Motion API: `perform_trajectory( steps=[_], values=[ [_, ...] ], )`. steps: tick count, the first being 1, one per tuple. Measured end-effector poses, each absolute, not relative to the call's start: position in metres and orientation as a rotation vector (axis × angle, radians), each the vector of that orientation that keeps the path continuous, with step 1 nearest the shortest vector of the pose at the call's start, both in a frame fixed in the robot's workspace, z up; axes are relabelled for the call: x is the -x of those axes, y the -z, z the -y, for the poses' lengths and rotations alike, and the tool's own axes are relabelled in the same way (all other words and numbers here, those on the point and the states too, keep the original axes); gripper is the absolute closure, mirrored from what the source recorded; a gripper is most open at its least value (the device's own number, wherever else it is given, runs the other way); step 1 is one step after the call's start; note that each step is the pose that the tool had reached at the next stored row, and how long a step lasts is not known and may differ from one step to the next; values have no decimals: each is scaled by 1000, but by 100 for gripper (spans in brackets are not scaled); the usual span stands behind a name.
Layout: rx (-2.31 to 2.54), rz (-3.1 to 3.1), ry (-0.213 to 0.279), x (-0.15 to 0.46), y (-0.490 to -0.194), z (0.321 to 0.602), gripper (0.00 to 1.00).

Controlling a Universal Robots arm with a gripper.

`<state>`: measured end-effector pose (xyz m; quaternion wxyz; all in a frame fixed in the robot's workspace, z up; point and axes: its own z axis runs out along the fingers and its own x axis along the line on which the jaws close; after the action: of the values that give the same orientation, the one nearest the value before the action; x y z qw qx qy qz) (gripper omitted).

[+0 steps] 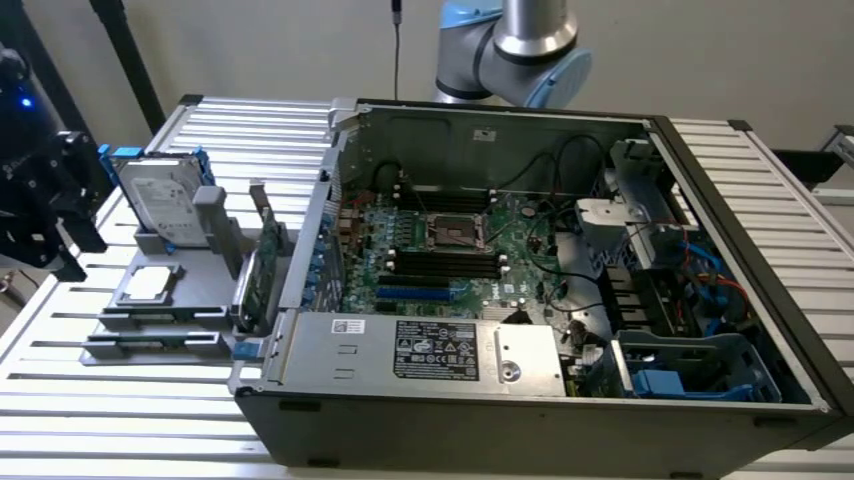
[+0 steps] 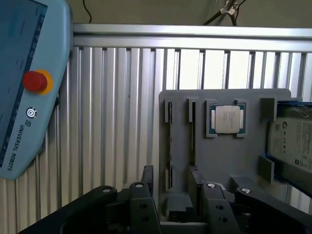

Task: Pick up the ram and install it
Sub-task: 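Pick up the ram and move it above insertion slot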

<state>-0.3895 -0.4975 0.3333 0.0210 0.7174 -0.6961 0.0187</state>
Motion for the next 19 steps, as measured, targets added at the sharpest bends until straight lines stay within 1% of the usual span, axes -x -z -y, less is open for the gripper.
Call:
perform_trajectory(
  steps=[7,19],
  values=[
    [-2224,2158,-58,378,-320,503,58],
    [-2224,2158,-58,375,-297,503,58]
  ],
)
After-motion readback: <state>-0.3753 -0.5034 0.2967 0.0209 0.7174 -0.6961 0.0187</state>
